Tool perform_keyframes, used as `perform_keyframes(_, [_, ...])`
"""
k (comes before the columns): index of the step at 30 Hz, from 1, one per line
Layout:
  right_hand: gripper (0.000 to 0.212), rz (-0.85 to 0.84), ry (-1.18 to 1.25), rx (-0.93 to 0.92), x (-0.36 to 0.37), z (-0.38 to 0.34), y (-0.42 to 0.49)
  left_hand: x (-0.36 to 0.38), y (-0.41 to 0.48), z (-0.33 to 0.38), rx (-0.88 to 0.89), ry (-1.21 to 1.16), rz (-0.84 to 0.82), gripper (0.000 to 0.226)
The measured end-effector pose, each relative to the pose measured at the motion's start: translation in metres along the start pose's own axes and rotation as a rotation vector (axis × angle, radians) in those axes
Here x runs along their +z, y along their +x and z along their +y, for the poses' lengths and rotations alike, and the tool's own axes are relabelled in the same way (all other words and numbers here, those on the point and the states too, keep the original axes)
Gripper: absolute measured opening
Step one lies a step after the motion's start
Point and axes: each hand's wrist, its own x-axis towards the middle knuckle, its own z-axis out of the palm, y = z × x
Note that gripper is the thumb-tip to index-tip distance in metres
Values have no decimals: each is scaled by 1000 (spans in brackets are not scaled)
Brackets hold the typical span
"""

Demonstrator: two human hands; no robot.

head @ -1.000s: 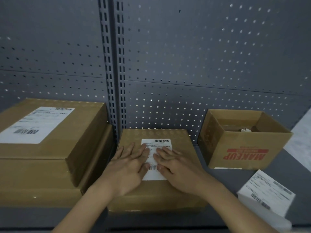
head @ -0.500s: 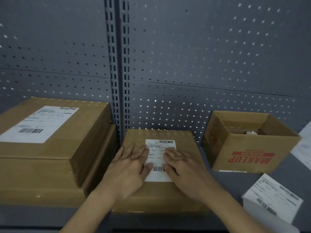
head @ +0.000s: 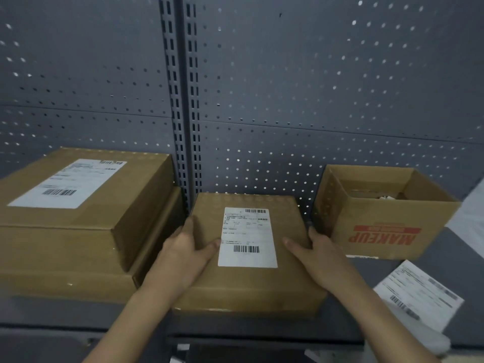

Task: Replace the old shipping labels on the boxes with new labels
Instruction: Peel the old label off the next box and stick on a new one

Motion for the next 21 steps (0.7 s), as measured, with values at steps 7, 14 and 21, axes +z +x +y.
perform_keyframes(7, [48, -23, 251, -28, 4, 12, -3, 0, -14, 1, -85, -136, 86, 97])
perform_keyframes(14, [46, -34, 377, -41, 3, 19, -14, 3, -21, -15, -126, -281, 69, 64])
perform_keyframes(21, [32, 109, 463, 30, 9, 14, -52, 1, -31, -26, -6, -366, 17, 53])
